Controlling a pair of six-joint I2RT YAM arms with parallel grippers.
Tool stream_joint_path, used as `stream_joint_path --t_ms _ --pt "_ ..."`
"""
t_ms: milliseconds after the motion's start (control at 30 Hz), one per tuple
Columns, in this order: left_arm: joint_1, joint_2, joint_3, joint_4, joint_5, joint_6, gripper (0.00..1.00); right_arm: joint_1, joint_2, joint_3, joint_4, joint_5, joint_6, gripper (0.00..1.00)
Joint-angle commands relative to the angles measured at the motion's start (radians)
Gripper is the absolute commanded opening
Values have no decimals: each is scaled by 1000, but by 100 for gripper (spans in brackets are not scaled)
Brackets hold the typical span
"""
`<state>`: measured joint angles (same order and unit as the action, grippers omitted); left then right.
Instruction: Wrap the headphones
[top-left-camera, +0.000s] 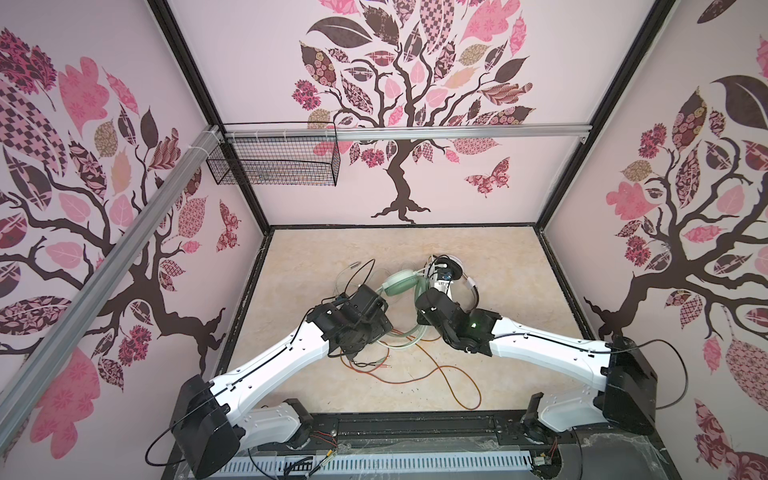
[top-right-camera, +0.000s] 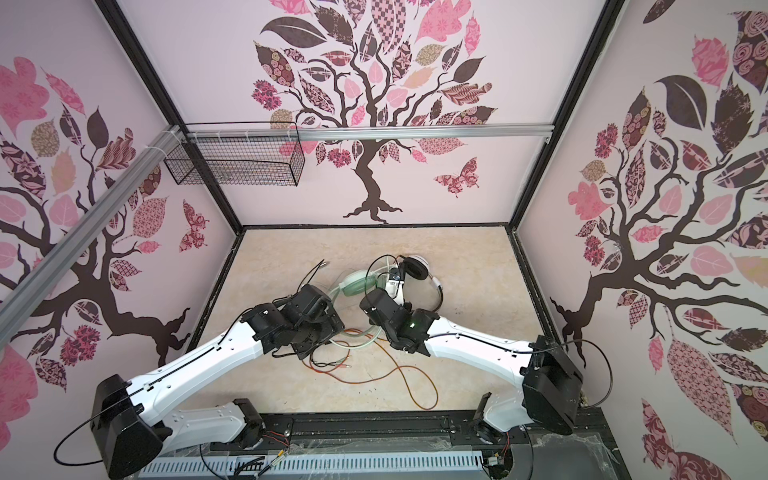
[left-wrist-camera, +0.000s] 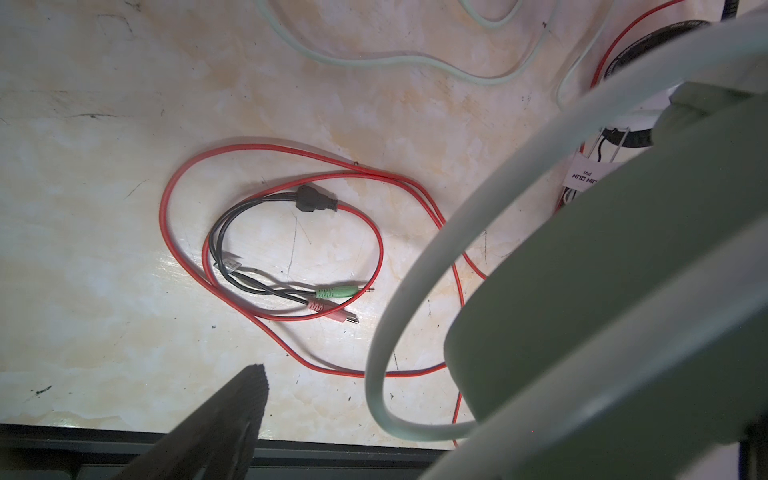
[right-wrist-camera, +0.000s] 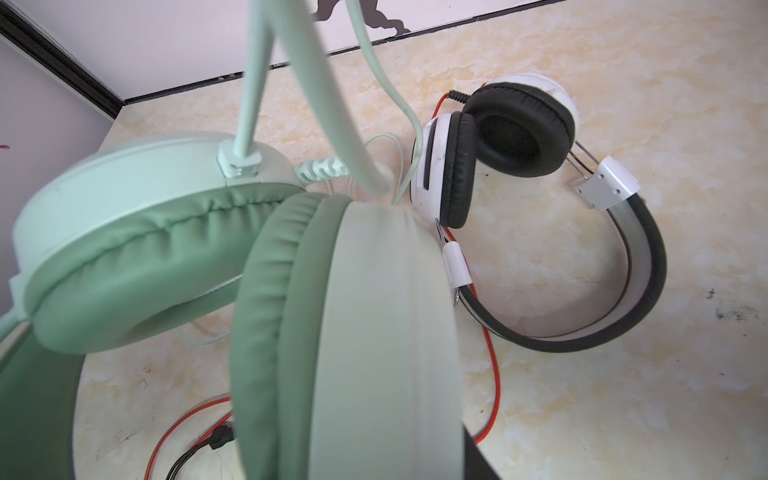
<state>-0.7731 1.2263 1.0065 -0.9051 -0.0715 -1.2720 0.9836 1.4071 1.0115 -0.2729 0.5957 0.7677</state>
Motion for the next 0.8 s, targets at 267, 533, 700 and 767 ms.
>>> stream_joint_path --t_ms 267,533,700,767 --pt "-2 21 40 29 -19 23 95 11 -6 70 43 11 25 33" --pt "-2 24 15 53 14 17 75 12 -10 76 43 36 30 33" --pt "-2 21 17 46 6 23 58 14 -16 72 42 44 33 33" --pt "-2 20 18 45 8 27 55 16 -19 70 44 37 34 33"
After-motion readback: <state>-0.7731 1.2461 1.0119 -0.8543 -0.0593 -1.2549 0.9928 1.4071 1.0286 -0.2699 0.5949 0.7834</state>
